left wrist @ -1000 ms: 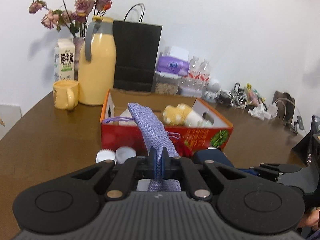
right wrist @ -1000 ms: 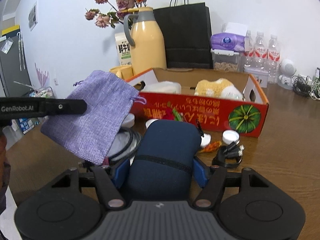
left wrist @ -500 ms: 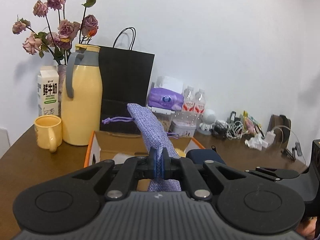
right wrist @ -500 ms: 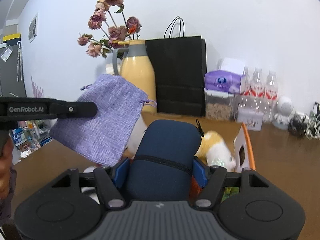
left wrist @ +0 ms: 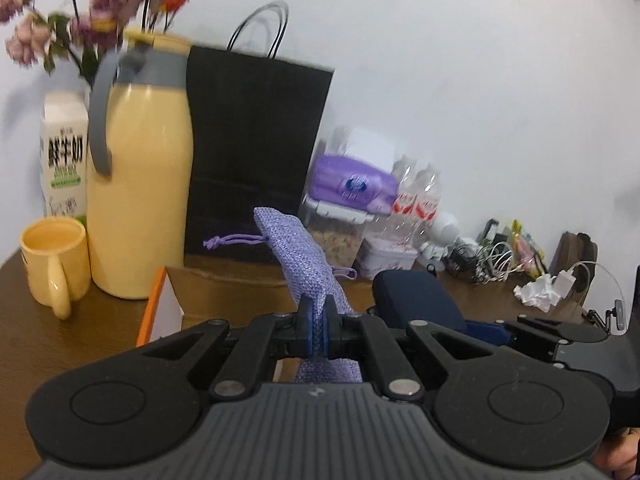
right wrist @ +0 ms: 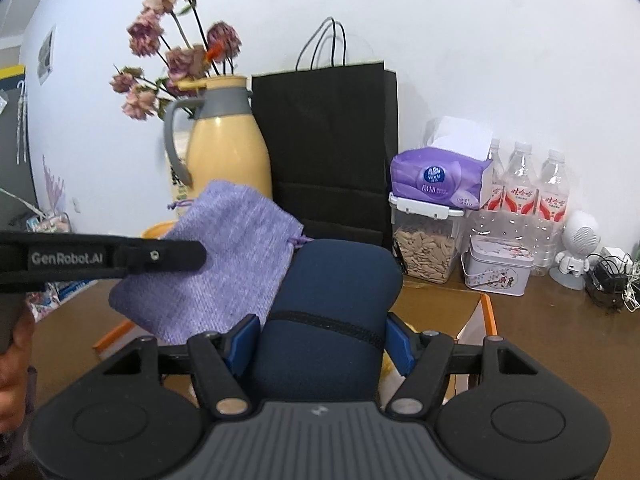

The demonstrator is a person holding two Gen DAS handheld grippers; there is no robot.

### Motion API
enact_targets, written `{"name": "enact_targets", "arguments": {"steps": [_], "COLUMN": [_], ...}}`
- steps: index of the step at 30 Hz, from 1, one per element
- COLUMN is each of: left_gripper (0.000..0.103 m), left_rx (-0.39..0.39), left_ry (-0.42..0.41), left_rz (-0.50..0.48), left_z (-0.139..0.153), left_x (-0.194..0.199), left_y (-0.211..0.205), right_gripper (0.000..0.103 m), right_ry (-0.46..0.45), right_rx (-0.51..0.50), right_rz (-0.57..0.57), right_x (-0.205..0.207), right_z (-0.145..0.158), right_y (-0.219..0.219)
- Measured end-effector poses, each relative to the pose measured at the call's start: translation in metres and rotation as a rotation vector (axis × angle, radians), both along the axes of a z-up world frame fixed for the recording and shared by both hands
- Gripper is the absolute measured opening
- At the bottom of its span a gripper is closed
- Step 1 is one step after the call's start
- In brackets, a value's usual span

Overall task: Organize objects
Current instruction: 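Carry the pouch and navy case into the box and open both grippers, then withdraw both grippers from the box toward the black cables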

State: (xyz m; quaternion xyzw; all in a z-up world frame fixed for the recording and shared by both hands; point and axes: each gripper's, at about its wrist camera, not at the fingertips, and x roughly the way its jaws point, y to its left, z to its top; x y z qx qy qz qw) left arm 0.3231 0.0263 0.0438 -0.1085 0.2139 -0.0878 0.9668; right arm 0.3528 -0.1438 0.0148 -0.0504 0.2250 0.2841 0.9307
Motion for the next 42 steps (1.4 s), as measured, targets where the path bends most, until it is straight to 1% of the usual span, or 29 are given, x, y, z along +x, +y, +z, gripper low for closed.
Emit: {"name": "enact_targets", "arguments": {"steps": [2, 8, 12, 18, 20, 21, 22, 23, 24, 25, 26, 27, 28, 30, 33, 34, 42], "left_gripper": [0.005, 0.005, 0.005, 0.007, 0.011, 0.02, 0.039, 0.05, 0.065, 0.076, 0.08, 0.085, 0.093, 0.103, 0.103, 0.103, 0.103], "left_rx": [-0.006, 0.029, 0.064, 0.136, 0.166, 0.181, 0.188, 0.192, 0.199, 0.212, 0.221, 0.225, 0.226, 0.233, 0.241, 0.238, 0.245], "left_ry": [0.042, 0.139, 0.166, 0.199, 0.2, 0.199, 0.194, 0.186, 0.168, 0.152, 0.144, 0.132, 0.124, 0.108, 0.09, 0.084, 0.045], "left_rz": [-0.006, -0.021, -0.027, -0.02, -0.008, 0.003, 0.009, 0.017, 0.031, 0.046, 0.053, 0.056, 0.06, 0.078, 0.093, 0.094, 0.105], "left_z": [-0.013, -0.042, -0.051, -0.058, -0.059, -0.059, -0.058, -0.058, -0.057, -0.056, -0.054, -0.053, -0.051, -0.048, -0.042, -0.04, -0.027], "left_x": [0.013, 0.035, 0.038, 0.04, 0.04, 0.04, 0.04, 0.039, 0.037, 0.036, 0.034, 0.032, 0.031, 0.029, 0.025, 0.023, 0.012], "left_y": [0.002, 0.002, 0.0, -0.007, -0.01, -0.012, -0.012, -0.012, -0.012, -0.013, -0.014, -0.014, -0.015, -0.015, -0.016, -0.016, -0.018], "right_gripper": [0.065, 0.065, 0.065, 0.066, 0.067, 0.067, 0.068, 0.07, 0.07, 0.074, 0.082, 0.086, 0.092, 0.093, 0.097, 0.103, 0.103], "right_ry": [0.016, 0.091, 0.102, 0.107, 0.105, 0.103, 0.104, 0.105, 0.106, 0.105, 0.108, 0.109, 0.108, 0.115, 0.129, 0.129, 0.1], "right_rx": [-0.003, 0.003, -0.01, -0.045, -0.069, -0.08, -0.089, -0.093, -0.094, -0.094, -0.092, -0.091, -0.091, -0.088, -0.079, -0.075, -0.065], "right_rz": [-0.001, -0.003, -0.002, -0.016, -0.01, -0.008, -0.004, 0.0, 0.002, 0.003, 0.002, 0.0, -0.004, -0.011, -0.019, -0.02, -0.03], "right_x": [0.009, 0.034, 0.037, 0.043, 0.042, 0.041, 0.041, 0.041, 0.04, 0.04, 0.04, 0.04, 0.039, 0.04, 0.04, 0.039, 0.03], "right_z": [-0.009, -0.038, -0.045, -0.052, -0.054, -0.055, -0.055, -0.055, -0.055, -0.054, -0.053, -0.052, -0.051, -0.05, -0.048, -0.046, -0.03], "right_y": [0.001, -0.002, -0.002, -0.004, -0.002, -0.001, 0.0, 0.001, 0.001, 0.001, 0.0, 0.0, 0.0, -0.001, -0.003, -0.004, -0.007]}}
